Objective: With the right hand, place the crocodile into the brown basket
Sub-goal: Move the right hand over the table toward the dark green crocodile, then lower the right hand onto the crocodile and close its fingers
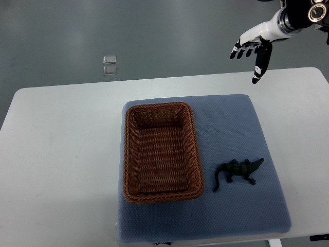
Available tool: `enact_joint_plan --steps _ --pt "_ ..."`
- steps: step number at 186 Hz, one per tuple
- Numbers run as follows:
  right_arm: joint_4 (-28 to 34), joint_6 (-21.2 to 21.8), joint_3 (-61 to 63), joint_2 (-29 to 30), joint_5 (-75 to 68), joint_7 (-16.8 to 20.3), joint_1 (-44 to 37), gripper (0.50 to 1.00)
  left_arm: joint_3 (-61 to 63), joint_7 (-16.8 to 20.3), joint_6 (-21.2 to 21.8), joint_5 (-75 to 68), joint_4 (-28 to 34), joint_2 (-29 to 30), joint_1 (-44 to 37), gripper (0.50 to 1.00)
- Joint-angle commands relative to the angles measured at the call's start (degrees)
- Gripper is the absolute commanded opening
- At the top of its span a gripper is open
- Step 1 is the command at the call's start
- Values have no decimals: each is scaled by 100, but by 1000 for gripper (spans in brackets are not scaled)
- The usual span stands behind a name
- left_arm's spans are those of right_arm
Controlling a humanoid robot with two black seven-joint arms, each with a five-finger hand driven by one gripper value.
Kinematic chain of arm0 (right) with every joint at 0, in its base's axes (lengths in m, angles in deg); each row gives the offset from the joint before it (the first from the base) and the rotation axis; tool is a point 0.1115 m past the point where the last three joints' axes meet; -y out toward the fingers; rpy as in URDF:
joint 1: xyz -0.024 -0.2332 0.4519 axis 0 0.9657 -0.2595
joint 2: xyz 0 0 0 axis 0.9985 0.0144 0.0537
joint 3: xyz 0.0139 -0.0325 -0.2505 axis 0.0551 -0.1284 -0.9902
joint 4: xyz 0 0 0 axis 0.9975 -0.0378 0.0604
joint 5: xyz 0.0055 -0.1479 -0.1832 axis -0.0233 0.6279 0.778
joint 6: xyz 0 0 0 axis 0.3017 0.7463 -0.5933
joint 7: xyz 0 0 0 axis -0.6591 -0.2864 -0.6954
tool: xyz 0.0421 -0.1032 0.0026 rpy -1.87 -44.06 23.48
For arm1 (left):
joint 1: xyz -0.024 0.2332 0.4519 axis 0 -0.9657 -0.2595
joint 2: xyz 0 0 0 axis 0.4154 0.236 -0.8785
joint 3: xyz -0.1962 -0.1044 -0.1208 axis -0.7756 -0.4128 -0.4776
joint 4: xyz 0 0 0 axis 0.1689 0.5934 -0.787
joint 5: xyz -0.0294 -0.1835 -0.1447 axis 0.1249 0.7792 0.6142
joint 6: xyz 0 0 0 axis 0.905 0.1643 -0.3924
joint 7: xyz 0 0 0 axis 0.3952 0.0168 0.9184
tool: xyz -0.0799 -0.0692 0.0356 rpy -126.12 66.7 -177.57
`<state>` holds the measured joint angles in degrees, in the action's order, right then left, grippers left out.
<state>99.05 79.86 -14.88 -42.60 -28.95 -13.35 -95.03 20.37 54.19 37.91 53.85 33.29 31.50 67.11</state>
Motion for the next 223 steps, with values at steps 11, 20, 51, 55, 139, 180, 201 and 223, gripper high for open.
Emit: enact_joint_plan --steps 11,20,51,55,139,180,201,223 --pt "482 1 -97 -46 -6 -37 -32 928 -1 7 -8 -31 -10 0 19 1000" --pt "553 1 -167 -55 -15 -37 4 928 -1 -2 -8 -31 -10 0 19 1000" --pt "843 -28 -211 -151 -85 -45 267 928 -1 -2 -8 -22 -10 0 28 1000" --pt "895 -28 -211 -178 -103 -45 294 928 -1 -2 -8 -22 -10 0 28 1000" --pt "1581 -546 -123 -635 -604 -80 979 926 8 -2 1 -22 -1 0 28 1000" --pt "1748 -1258 149 -696 -674 -405 1603 926 17 -2 1 -14 34 0 19 1000" --pt "1889 -1495 176 -819 -674 -485 1823 924 17 -2 -8 -14 43 0 19 1000" --pt "2073 -1741 176 -969 -674 -502 1964 924 25 -2 1 -14 25 0 20 1000"
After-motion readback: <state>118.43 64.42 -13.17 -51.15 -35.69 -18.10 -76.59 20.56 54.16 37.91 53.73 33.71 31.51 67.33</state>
